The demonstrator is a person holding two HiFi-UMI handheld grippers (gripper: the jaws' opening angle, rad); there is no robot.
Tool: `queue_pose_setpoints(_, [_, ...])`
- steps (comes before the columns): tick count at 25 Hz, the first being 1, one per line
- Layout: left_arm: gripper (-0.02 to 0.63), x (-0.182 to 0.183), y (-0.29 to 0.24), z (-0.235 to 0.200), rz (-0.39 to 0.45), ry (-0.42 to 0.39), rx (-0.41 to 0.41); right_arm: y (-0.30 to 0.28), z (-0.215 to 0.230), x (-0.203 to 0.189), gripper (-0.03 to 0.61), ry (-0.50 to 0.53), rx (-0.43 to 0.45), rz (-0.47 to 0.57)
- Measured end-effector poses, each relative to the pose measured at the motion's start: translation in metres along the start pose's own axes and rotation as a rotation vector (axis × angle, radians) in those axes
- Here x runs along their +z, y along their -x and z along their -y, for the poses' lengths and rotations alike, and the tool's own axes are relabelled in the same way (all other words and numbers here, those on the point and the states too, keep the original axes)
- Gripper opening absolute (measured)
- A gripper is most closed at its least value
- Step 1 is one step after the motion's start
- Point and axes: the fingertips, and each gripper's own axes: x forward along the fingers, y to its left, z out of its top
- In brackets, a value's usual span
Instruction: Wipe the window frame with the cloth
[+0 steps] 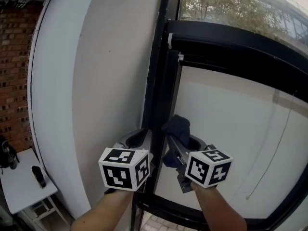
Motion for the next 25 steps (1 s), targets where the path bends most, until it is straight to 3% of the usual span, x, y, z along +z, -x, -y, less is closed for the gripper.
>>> queue_pose_setpoints(6, [-0.006,0.034,-0.024,0.008,0.011,0.011,-0.028,-0.016,0.004,0.055,0.125,0.038,0.006,0.038])
queue_pose_setpoints(10, [-0.006,0.067,-0.040,0.005,0.082,0.026,-0.027,-0.029,0.008,0.095,0.124,0.051,0.011,0.050])
queue_pose_setpoints(18, [-0.006,0.116,-0.066,0.006,0.127,-0.036,-0.017,-0.047,-0.004,0.175,0.125,0.132,0.026,0.141])
queue_pose_setpoints(22, [-0.006,0.137,-0.075,0.006,0.153,-0.030,-0.026,-0.061,-0.006,0.210,0.125,0.180,0.002,0.163])
queue_pose_setpoints(25, [-0.006,0.147,-0.078,-0.001,0.166,-0.056,0.006,-0.071,-0.005,0.228,0.124,0.188,-0.007,0.166])
